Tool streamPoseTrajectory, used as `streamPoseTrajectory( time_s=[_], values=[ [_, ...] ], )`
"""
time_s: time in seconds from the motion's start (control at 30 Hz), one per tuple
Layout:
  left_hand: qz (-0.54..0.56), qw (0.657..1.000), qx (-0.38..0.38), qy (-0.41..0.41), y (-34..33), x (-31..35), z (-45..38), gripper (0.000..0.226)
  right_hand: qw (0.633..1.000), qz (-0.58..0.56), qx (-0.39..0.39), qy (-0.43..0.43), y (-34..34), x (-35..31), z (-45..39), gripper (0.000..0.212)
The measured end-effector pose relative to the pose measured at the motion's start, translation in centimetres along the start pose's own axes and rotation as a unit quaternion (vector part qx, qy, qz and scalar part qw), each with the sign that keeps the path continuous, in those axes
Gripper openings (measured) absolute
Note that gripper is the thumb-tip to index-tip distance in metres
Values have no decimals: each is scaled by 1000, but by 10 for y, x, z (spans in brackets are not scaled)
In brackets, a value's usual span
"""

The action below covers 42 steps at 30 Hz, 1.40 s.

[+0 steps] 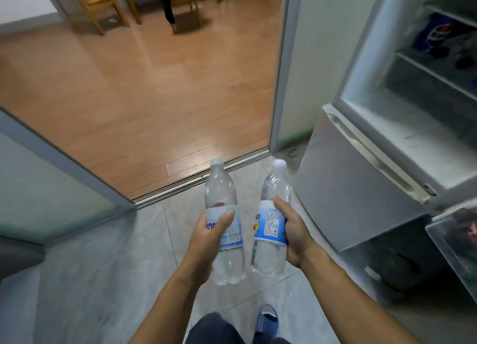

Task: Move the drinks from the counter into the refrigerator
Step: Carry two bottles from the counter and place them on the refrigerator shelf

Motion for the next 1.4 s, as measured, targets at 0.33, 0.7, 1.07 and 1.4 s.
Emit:
streamPoseTrajectory(
  time_s=[0.33, 0.7, 1.07, 1.4],
  values=[
    [-18, 991, -134, 18, -72, 73, -166, 30, 976, -48, 188, 103, 24, -110, -82, 72],
    [-54, 926, -374, -5, -244, 189, -241, 26, 898, -110, 352, 241, 74, -262, -59, 46],
    [-52, 867, -462, -181, -454, 315, -218, 51, 751, -58, 461, 470, 162, -452, 45, 29],
    [-38, 839, -433, -329, -610, 404, -205, 41, 654, -69, 493, 569, 238, -595, 86, 41]
  ],
)
Point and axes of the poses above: each hand's wrist, its own z-axis away from the middle knuckle, its own y-axis out of the back of the hand, x = y × z, the point moved 10 cm from there along -z, towards the middle knuckle, and after that the axes turned 6 degrees about x, right-handed, at the moved point
